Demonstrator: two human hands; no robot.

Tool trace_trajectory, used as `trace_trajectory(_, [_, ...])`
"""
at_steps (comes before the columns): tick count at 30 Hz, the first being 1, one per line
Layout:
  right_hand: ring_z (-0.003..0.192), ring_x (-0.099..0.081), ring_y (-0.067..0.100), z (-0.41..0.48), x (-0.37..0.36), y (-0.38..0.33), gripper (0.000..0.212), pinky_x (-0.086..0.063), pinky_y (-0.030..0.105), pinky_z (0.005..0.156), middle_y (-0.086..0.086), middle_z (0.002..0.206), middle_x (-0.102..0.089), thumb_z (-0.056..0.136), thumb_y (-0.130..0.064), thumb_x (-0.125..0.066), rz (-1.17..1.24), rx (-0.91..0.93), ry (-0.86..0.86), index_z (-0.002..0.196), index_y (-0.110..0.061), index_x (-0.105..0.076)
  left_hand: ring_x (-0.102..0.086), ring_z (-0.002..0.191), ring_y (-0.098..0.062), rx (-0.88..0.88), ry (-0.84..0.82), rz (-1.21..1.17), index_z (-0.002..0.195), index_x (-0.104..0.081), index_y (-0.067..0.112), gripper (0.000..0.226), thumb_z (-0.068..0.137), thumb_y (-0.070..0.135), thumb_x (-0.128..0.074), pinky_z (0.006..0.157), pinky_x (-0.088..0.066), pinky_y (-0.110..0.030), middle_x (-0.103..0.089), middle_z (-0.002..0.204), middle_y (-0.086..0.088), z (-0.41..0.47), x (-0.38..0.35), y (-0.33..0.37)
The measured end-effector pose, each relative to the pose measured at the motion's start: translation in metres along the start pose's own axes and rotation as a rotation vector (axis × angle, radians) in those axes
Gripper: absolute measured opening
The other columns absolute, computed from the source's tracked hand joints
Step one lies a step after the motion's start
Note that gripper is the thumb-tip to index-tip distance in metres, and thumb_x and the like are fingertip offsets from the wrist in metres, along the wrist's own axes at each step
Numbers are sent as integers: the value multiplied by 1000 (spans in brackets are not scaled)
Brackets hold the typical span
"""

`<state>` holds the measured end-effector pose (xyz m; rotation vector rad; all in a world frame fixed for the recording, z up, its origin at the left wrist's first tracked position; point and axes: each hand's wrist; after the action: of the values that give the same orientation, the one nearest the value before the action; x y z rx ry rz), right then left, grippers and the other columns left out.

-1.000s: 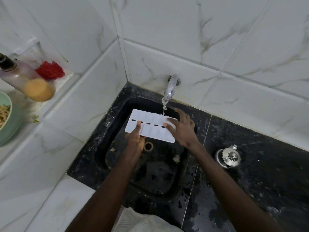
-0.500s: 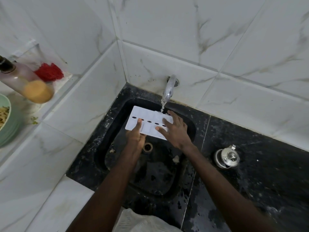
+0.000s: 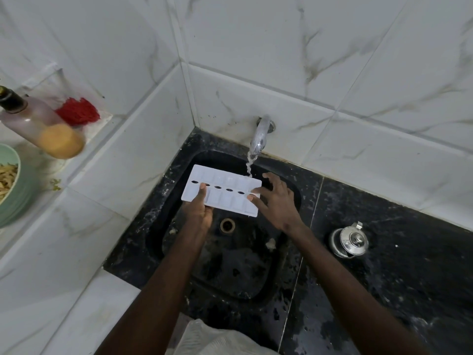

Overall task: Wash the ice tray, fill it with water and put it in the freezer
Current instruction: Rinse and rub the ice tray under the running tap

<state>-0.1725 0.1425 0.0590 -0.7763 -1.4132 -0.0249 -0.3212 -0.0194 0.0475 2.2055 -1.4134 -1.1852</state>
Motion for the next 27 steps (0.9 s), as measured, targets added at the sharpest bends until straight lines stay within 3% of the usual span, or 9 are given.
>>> trace_trajectory(3, [151,-21,33,4,1,1,54,-26,66,117,4,167,-16,102,-67,-36,-89,-74,-55,142,-36,-55,-79,78,-18,23,-24,-8,100,-69,9,11,96,-1,-69,63,-66,-42,-81,86,-3,-3,-3,-1])
trace_trajectory(5, [153,-16,32,6,-1,-3,62,-24,66,117,1,169,-12,100,-72,-36,-4,-65,-145,143,-32,-57,-79,79,-18,27,-24,15,102,-70,9,11,95,0,-70,62,-66,-40,-81,87,-3,-2,-5,-3])
trace_trajectory(9, [146,-31,21,4,1,7,47,-34,53,116,-5,161,-30,103,-63,-42,165,2,-90,125,-33,-71,-78,80,-18,48,1,50,100,-69,11,10,96,2,-71,68,-66,-41,-81,85,-3,5,4,2])
trace_trajectory(12, [140,-43,17,3,-3,10,40,-37,43,118,-2,152,-47,106,-49,-48,275,-15,-83,134,-25,-65,-75,87,-20,111,46,26,103,-68,11,11,95,5,-72,75,-63,-42,-78,96,-7,8,7,4])
trace_trajectory(14, [134,-50,17,1,-8,3,41,-40,42,116,4,145,-57,107,-41,-51,330,-36,-88,137,-15,-64,-74,86,-21,134,72,46,107,-68,12,16,93,7,-74,66,-63,-38,-76,99,-7,7,6,4])
trace_trajectory(17, [122,-58,17,-3,-17,-2,37,-46,38,109,7,133,-64,105,-33,-58,440,-135,-49,131,-8,-67,-72,85,-22,158,67,76,113,-66,12,22,92,12,-73,58,-61,-31,-74,101,-7,5,5,3])
trace_trajectory(22, [113,-65,11,-13,-36,-4,37,-48,25,101,-3,120,-70,97,-36,-71,598,-338,-90,125,-12,-72,-68,89,-27,126,-30,193,122,-62,10,30,97,24,-68,72,-55,-37,-69,106,-12,4,3,-2])
trace_trajectory(27, [111,-67,11,-21,-43,-9,38,-49,36,109,-4,117,-73,96,-32,-72,683,-411,-131,128,-11,-70,-68,100,-31,137,-62,327,130,-57,2,37,99,20,-68,75,-58,-37,-65,125,-19,6,-14,-8])
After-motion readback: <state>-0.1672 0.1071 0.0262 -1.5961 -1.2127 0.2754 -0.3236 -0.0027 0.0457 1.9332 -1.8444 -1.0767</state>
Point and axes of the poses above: each hand's wrist, its own z-axis towards the middle knuckle, its own x-axis out of the back of the hand, y = z × x
